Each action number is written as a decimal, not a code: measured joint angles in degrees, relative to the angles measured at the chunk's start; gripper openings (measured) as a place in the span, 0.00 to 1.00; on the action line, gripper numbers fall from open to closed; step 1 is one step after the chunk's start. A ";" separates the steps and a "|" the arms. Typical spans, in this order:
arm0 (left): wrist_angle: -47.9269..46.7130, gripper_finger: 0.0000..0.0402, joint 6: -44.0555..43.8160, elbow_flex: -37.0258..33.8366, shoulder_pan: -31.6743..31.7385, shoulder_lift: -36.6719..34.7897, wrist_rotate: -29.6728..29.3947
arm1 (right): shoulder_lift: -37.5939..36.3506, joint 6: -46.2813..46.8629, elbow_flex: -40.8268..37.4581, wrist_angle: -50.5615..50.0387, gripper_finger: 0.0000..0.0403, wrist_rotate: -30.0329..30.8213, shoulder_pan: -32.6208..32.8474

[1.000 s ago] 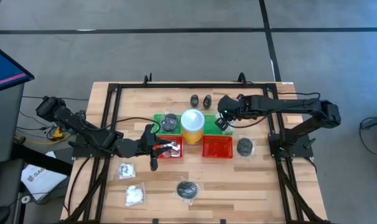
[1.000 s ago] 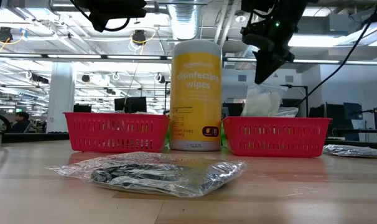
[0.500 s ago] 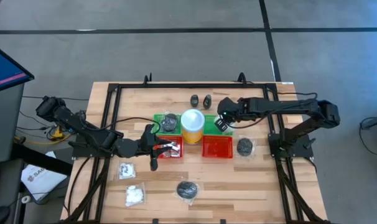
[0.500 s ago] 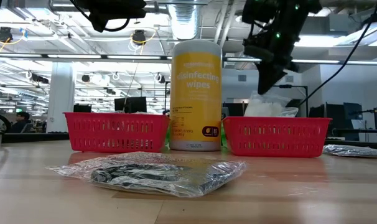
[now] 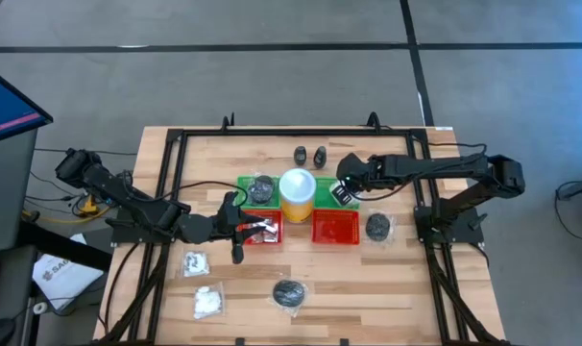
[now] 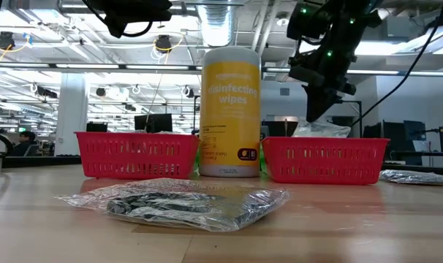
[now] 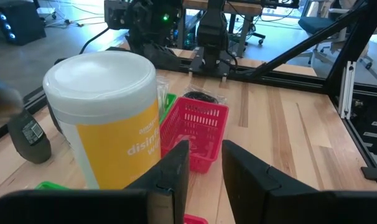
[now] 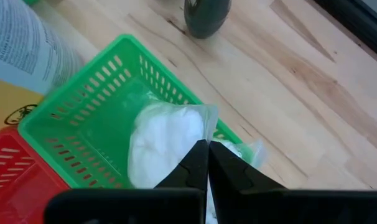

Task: Pick & Place Travel size toiletries
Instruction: Put the right vanity pack into the right green basket, then put the right hairbrush into the left green basket

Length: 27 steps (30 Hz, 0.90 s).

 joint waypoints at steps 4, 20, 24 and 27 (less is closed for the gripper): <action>0.00 0.22 0.00 0.00 0.01 0.00 0.00 | 0.00 -0.27 0.00 -0.28 0.01 0.22 0.31; 0.00 0.22 0.00 0.00 0.00 0.00 0.00 | 0.00 -3.83 0.02 -0.63 0.24 0.57 0.87; 0.00 0.22 0.00 0.00 0.00 0.00 0.00 | 0.00 -3.87 0.02 -2.39 0.29 0.40 0.94; 0.00 0.22 0.00 0.00 0.01 0.00 0.00 | 0.00 -3.84 0.03 -4.64 0.31 0.35 1.32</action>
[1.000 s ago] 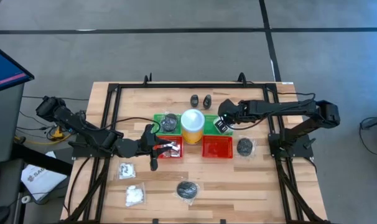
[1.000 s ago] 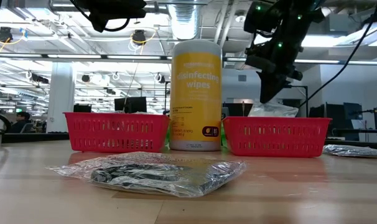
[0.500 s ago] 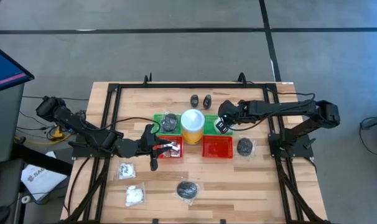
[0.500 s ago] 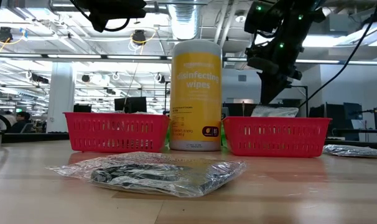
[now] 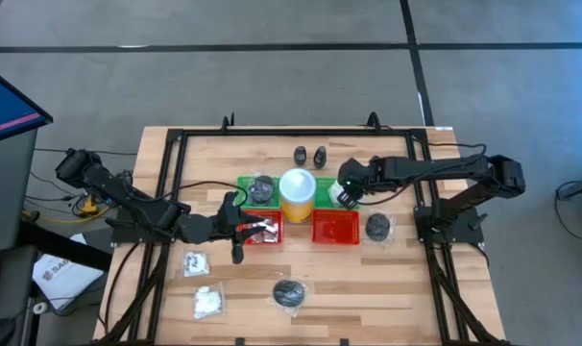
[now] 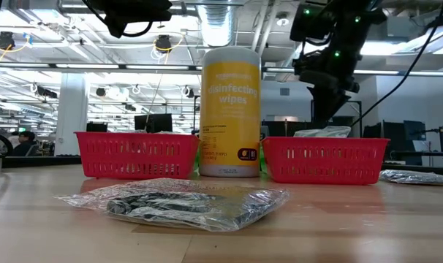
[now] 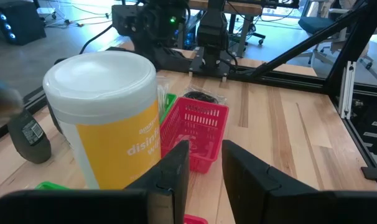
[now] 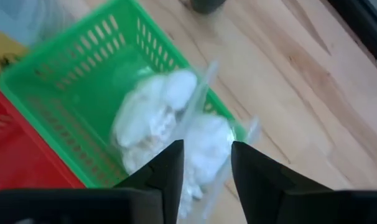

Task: Pick & Place Travel size toiletries
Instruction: Put the right hairbrush into the left green basket

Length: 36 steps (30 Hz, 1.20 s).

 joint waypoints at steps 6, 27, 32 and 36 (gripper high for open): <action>0.00 0.22 0.00 0.00 0.00 0.00 0.00 | -0.34 2.40 0.01 -3.89 0.32 -0.17 3.05; -0.44 0.22 -0.02 -0.02 0.01 0.00 -0.02 | -17.64 21.59 -11.47 -10.19 0.29 -2.02 15.99; -0.42 0.22 -0.02 -0.02 0.01 0.00 -0.02 | -16.56 25.92 -11.69 -16.53 0.29 -2.99 17.25; -0.42 0.22 -0.02 -0.02 0.01 0.02 -0.02 | -15.09 28.07 -11.69 -18.89 0.29 -3.71 17.28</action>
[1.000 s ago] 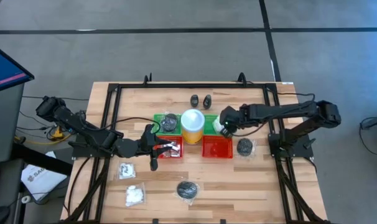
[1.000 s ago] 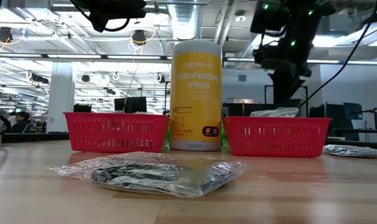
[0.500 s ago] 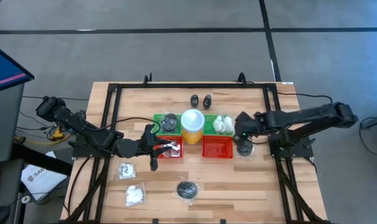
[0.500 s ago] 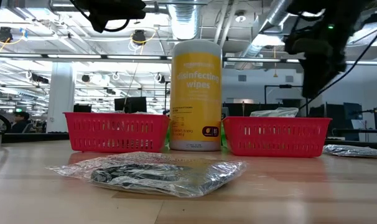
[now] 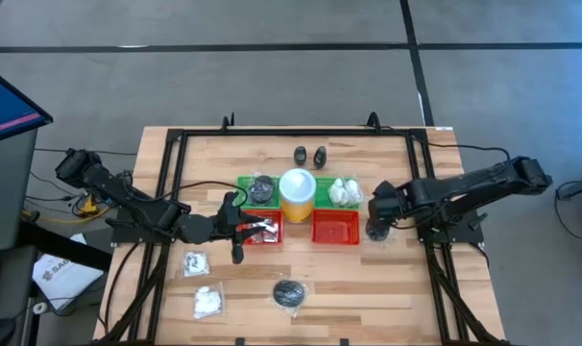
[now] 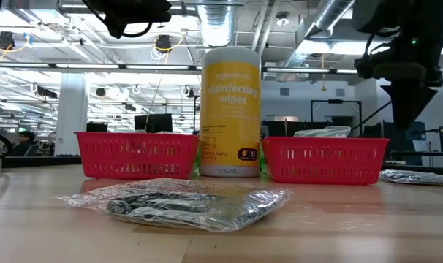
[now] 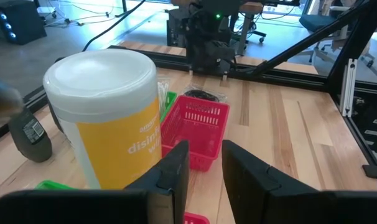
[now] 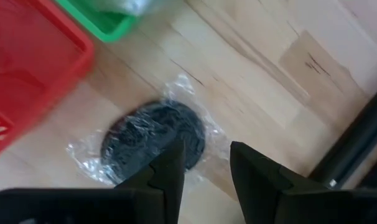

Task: Pick & Place Travel size toiletries
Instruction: Put the right hairbrush into the left green basket

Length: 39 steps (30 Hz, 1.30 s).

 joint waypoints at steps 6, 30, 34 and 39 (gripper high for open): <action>-0.02 0.22 0.00 0.00 -0.01 0.00 0.00 | 3.08 -0.67 0.00 -1.04 0.30 -0.56 -0.03; 0.01 0.22 -0.02 0.00 0.00 0.00 0.00 | 1.32 -7.11 -12.39 13.35 0.30 -4.08 -6.70; 0.00 0.22 -0.02 0.00 -0.01 0.00 0.00 | 1.29 -8.05 -12.68 14.33 0.30 -4.78 -7.53; 0.00 0.22 -0.01 0.00 -0.01 0.00 0.00 | 1.34 -9.90 -12.68 15.15 0.30 -5.04 -8.45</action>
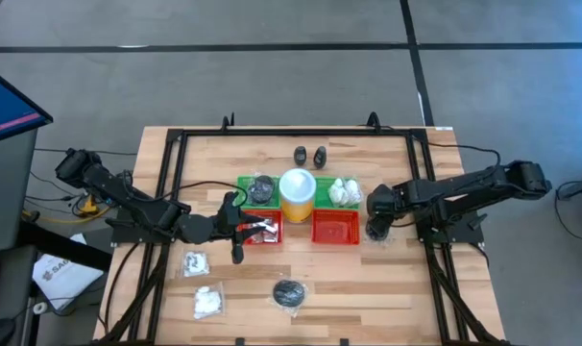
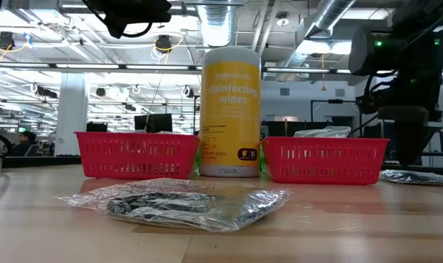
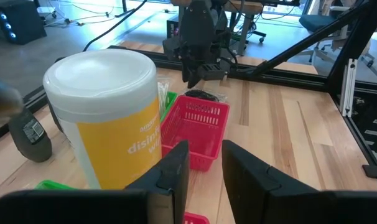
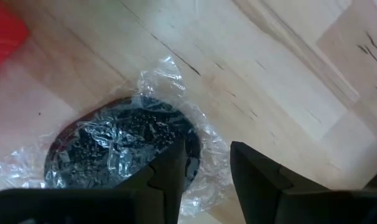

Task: Pick & Place Travel size toiletries
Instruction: Put the right hairbrush into the left green basket

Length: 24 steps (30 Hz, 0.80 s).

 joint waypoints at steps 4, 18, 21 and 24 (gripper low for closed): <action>0.00 0.22 -0.01 0.00 -0.01 0.00 0.00 | 0.72 -0.80 0.02 0.91 0.30 -0.04 -1.06; -0.04 0.22 -0.01 0.00 -0.01 0.00 0.00 | 0.74 -2.93 -2.96 6.62 0.30 -2.64 -2.34; -0.02 0.22 -0.01 0.00 0.00 0.00 0.00 | 0.56 -2.68 -4.81 8.78 0.30 -2.95 -2.37; -0.02 0.22 -0.01 0.00 0.00 0.00 0.00 | 0.65 -2.57 -5.15 9.31 0.30 -2.93 -2.35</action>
